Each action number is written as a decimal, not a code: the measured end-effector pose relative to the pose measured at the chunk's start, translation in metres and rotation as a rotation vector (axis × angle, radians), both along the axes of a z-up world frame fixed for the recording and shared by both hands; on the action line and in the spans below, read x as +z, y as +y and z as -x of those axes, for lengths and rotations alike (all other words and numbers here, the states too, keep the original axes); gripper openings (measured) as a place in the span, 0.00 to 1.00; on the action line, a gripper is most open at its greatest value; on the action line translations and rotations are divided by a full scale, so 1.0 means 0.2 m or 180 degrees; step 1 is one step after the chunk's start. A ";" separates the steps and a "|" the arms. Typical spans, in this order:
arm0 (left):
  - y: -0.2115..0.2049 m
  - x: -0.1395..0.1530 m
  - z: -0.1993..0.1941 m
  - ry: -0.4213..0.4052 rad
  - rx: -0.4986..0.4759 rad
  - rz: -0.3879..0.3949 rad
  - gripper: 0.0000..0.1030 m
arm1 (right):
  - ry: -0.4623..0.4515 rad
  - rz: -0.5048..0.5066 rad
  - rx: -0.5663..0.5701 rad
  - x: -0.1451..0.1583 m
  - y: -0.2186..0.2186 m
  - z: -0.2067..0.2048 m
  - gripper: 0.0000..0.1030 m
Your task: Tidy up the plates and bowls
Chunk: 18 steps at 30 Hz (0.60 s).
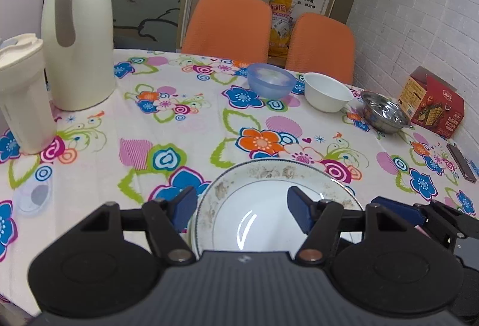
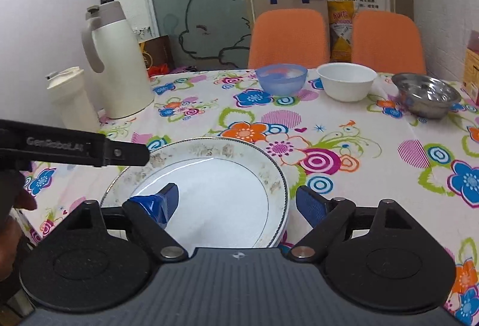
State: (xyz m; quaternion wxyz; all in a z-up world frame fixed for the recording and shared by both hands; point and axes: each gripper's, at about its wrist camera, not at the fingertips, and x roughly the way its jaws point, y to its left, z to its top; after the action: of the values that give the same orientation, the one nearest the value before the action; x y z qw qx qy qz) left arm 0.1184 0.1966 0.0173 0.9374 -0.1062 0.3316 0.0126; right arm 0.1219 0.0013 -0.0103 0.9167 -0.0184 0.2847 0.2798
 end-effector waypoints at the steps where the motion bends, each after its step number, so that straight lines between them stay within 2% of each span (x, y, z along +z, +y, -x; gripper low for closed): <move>1: -0.01 0.01 0.00 -0.0008 -0.0019 -0.0004 0.66 | 0.0003 0.0019 0.0106 0.01 0.02 0.01 0.70; 5: -0.06 0.02 0.00 -0.0024 -0.0110 -0.0089 0.67 | -0.0231 -0.0071 0.0096 0.08 -0.01 0.04 0.70; 8: -0.11 0.01 -0.05 0.0050 -0.0210 -0.0058 0.69 | -0.0258 -0.0099 -0.0055 0.11 -0.13 -0.02 0.70; 13: -0.24 -0.02 -0.20 0.0250 -0.0465 0.0011 0.72 | -0.0196 0.0007 -0.0552 0.10 -0.44 -0.16 0.70; 18: -0.46 -0.02 -0.43 0.0425 -0.0740 -0.0042 0.73 | -0.0030 0.0117 -0.0895 0.07 -0.74 -0.29 0.71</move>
State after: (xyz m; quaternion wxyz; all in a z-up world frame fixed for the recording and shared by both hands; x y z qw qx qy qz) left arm 0.2046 0.1048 0.0135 0.9090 -0.0598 0.4031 -0.0870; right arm 0.1792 -0.1461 0.0034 0.9477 0.0036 0.2852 0.1433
